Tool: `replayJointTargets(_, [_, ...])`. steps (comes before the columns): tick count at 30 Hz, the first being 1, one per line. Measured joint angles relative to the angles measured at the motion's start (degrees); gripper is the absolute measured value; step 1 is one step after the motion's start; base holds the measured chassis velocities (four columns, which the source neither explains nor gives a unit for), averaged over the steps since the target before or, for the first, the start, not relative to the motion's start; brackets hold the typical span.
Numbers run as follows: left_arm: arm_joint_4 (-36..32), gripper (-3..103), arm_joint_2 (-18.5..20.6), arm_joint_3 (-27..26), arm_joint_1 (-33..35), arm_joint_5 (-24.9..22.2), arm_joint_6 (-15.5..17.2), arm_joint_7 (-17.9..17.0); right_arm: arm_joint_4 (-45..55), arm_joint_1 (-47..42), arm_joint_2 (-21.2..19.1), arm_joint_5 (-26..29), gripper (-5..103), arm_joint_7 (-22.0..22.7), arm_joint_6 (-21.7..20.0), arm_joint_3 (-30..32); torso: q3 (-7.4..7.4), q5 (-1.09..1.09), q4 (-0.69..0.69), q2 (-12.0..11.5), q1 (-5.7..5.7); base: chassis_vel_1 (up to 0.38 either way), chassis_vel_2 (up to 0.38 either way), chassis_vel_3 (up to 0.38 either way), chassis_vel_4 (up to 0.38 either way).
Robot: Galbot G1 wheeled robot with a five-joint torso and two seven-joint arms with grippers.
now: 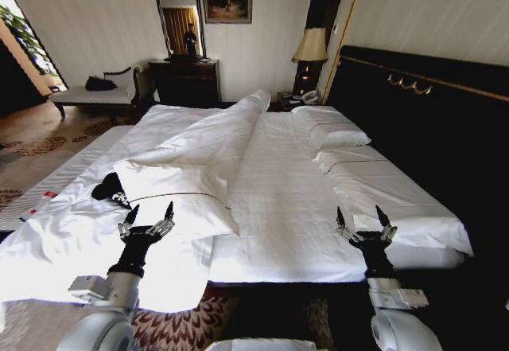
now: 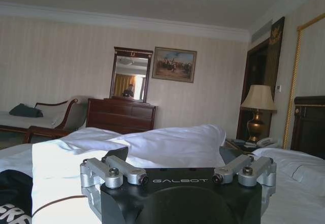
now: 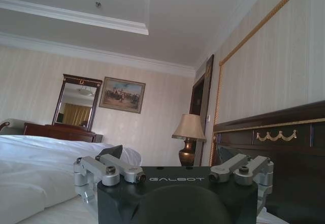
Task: Fold the clothes on the bed.
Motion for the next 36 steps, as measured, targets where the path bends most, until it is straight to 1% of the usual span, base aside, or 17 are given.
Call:
replayJointTargets(12, [-0.2,100,-0.2,0.0,0.4,0.3,-0.1,0.0,-0.1,0.3,0.0,0.4,100,0.2,0.0,0.0,0.00,0.01,0.00,0.0,0.00,0.009,0.008,-0.005,-0.004])
replayJointTargets(36, [-0.5,100,-0.7,0.1,0.9,0.9,-0.2,0.0,-0.4,0.6,-0.2,0.9,100,0.6,0.1,-0.1,0.00,0.00,0.00,0.0,0.00,0.056,0.057,-0.052,-0.062])
